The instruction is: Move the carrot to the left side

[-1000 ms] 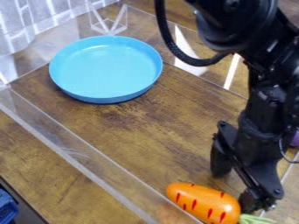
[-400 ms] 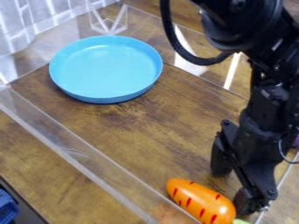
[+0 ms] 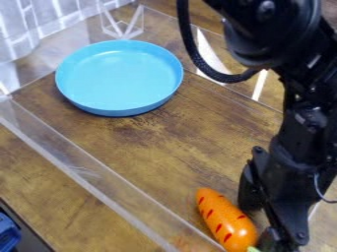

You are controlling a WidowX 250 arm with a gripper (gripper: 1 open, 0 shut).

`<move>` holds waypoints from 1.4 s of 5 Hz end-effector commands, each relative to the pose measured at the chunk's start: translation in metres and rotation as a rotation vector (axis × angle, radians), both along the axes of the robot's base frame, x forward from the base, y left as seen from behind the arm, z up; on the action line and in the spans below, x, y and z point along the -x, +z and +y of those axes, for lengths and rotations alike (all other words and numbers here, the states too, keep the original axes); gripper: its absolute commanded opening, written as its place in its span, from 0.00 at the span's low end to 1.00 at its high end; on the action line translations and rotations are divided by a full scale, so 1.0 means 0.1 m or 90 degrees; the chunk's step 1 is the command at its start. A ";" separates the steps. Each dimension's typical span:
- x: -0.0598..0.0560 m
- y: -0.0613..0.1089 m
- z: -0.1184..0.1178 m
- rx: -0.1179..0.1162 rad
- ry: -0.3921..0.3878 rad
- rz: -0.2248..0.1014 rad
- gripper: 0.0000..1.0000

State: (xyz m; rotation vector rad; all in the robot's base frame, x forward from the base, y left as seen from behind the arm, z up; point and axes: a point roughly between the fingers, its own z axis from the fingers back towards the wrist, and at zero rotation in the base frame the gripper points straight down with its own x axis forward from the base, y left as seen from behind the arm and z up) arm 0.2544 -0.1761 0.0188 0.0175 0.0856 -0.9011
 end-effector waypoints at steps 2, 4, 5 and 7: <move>0.07 0.03 -0.06 -0.004 -0.039 0.012 0.00; 0.02 0.09 -0.04 -0.025 -0.045 0.010 0.00; -0.01 0.11 -0.03 -0.035 -0.055 0.008 0.00; -0.04 0.27 0.06 -0.057 -0.090 -0.001 0.00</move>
